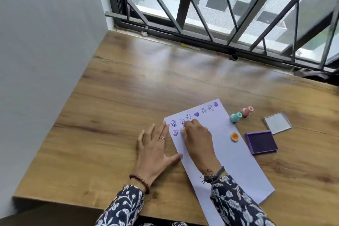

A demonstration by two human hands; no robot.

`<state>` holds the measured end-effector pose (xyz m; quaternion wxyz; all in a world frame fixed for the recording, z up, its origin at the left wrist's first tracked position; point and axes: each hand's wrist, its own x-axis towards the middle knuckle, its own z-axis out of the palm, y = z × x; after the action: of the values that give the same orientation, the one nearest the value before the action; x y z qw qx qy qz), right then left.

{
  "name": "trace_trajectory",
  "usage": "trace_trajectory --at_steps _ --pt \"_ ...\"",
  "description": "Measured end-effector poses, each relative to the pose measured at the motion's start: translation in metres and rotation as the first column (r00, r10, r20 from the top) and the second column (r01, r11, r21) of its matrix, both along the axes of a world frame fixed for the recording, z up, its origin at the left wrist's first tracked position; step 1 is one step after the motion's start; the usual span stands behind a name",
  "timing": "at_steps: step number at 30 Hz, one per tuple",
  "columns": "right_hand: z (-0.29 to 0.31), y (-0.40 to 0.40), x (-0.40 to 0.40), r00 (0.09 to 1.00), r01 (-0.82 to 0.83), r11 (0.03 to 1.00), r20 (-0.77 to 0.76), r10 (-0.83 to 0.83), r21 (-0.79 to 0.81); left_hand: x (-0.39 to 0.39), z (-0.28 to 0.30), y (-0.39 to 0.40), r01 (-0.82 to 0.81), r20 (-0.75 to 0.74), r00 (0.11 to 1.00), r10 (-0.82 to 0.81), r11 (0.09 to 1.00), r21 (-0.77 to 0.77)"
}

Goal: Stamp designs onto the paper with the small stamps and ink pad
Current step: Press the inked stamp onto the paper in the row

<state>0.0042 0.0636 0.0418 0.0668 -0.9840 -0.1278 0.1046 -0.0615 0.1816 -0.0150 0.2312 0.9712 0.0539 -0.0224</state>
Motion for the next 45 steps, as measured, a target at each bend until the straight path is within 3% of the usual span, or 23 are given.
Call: trace_trajectory --at_steps 14,17,19,21,23,26,28,30,33,36,41,45 --pt "0.005 0.000 0.010 0.975 -0.222 0.973 0.015 0.223 -0.059 0.000 0.002 -0.001 0.000 -0.001 1.000 0.000 1.000 0.006" --pt "0.003 -0.007 0.005 0.975 -0.211 0.977 0.066 0.210 0.015 0.001 0.002 -0.001 0.005 -0.017 1.000 -0.004 1.000 0.012" --pt "0.001 -0.013 0.003 0.994 -0.104 0.978 0.063 0.094 0.181 0.002 0.001 0.000 0.005 -0.022 1.000 -0.005 1.000 0.014" --pt "0.003 -0.024 0.002 0.986 0.164 0.868 -0.073 -0.147 0.468 0.001 0.001 0.000 0.016 -0.026 1.000 -0.016 1.000 0.003" --pt "0.007 -0.040 0.000 0.897 0.436 0.581 -0.275 -0.348 0.688 0.000 0.002 -0.001 0.017 -0.030 0.999 -0.017 1.000 -0.010" --pt "0.011 -0.075 -0.005 0.770 0.609 0.175 -0.524 -0.364 0.773 0.006 0.016 -0.013 0.005 0.023 1.000 -0.005 1.000 0.003" --pt "0.014 -0.097 -0.008 0.727 0.649 0.048 -0.600 -0.333 0.759 0.018 0.028 -0.031 0.039 0.161 0.986 -0.041 0.999 0.016" --pt "0.016 -0.116 -0.011 0.680 0.683 -0.032 -0.651 -0.336 0.730 0.034 0.040 -0.054 0.110 0.218 0.970 -0.103 0.994 -0.022" --pt "0.013 -0.141 -0.017 0.605 0.713 -0.147 -0.708 -0.364 0.685 0.059 0.049 -0.094 0.274 0.173 0.955 -0.243 0.943 -0.191" --pt "0.009 -0.160 -0.021 0.561 0.709 -0.235 -0.733 -0.384 0.665 0.079 0.049 -0.128 0.401 0.135 0.916 -0.379 0.886 -0.233" --pt "0.006 -0.174 -0.023 0.568 0.691 -0.268 -0.733 -0.374 0.672 0.104 0.042 -0.149 0.439 -0.009 0.889 -0.458 0.858 -0.267" --pt "0.004 -0.180 -0.022 0.594 0.671 -0.252 -0.709 -0.380 0.697 0.112 0.042 -0.155 0.461 -0.036 0.873 -0.487 0.845 -0.270"
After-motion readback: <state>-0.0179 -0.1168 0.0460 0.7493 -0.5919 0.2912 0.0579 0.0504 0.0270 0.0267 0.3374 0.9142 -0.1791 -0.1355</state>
